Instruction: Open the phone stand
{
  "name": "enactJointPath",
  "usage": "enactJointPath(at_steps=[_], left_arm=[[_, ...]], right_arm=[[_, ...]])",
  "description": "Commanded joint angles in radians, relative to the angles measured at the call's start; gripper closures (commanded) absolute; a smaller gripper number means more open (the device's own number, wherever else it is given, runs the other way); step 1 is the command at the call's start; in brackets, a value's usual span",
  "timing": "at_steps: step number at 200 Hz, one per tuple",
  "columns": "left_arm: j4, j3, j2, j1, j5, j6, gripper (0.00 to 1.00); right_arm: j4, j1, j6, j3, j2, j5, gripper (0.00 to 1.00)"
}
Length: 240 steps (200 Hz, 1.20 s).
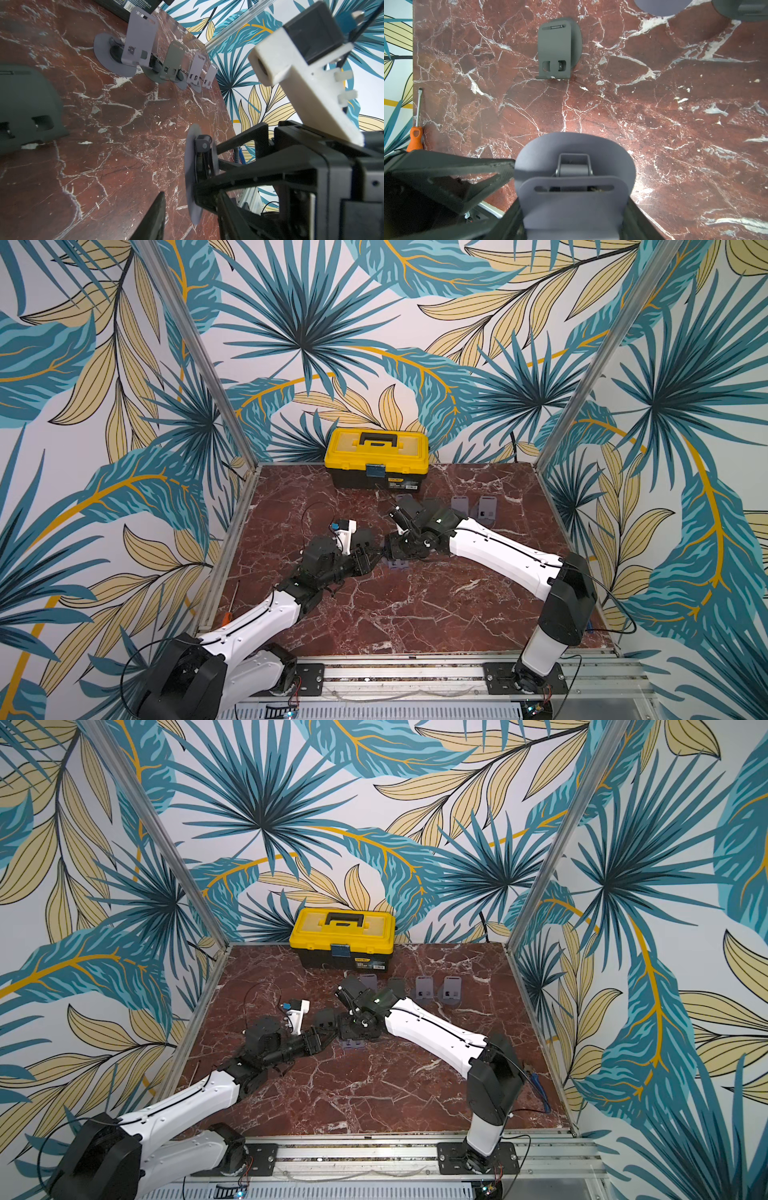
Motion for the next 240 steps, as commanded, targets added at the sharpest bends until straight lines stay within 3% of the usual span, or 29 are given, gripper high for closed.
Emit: enactJointPath(at_steps=[1, 84, 240], left_arm=[[0.042, -0.015, -0.026, -0.026, -0.016, -0.008, 0.59], [0.043, -0.072, -0.084, -0.067, -0.085, -0.048, 0.59], [0.063, 0.011, 0.021, -0.08, -0.082, -0.005, 0.62]], right_arm=[[0.06, 0.005, 0.01, -0.012, -0.049, -0.023, 0.59], [0.092, -0.02, 0.0, -0.053, -0.092, -0.026, 0.59], [0.112, -0.02, -0.008, -0.035, -0.09, -0.113, 0.59]])
